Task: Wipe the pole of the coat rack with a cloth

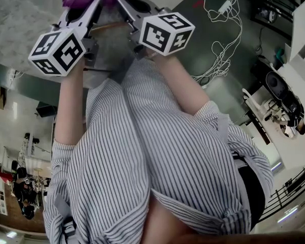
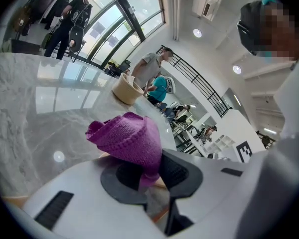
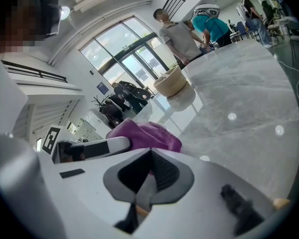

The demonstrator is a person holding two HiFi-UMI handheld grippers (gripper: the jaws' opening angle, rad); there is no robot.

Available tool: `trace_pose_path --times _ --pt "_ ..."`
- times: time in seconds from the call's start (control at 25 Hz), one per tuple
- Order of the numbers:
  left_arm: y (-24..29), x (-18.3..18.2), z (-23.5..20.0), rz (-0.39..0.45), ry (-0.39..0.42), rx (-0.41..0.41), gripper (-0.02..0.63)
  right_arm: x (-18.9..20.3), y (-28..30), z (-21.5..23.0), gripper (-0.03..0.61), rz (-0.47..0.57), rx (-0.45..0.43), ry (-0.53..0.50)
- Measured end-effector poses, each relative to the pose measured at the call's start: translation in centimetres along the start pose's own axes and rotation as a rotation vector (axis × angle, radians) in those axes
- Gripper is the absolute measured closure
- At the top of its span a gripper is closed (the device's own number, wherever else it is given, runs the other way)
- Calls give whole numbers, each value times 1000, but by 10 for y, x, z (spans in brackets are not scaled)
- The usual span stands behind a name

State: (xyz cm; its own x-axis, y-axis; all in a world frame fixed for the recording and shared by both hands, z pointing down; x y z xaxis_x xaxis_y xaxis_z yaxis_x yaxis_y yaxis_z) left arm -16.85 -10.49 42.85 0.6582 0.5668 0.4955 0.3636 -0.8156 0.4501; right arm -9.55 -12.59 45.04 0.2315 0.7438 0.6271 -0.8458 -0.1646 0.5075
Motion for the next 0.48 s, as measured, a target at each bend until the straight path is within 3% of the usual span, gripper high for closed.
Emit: trace_pose_path --times 0.48 --pt "-24 -7 -17 61 -15 -34 534 0 18 -27 565 -20 -39 -30"
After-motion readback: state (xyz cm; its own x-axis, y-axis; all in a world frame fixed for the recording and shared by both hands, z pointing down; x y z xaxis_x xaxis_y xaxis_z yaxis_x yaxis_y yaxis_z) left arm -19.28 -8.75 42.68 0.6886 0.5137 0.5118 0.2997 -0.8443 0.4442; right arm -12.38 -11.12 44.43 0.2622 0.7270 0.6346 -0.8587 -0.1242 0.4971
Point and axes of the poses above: the fingertips, and each gripper's own axes: y forward along the fingers, z to its right, x out of its underside, the point moved 2 cm from there along -y, backward along the fingers, and after that the axes turned 7 degrees about -y, right-handed, at the moved point
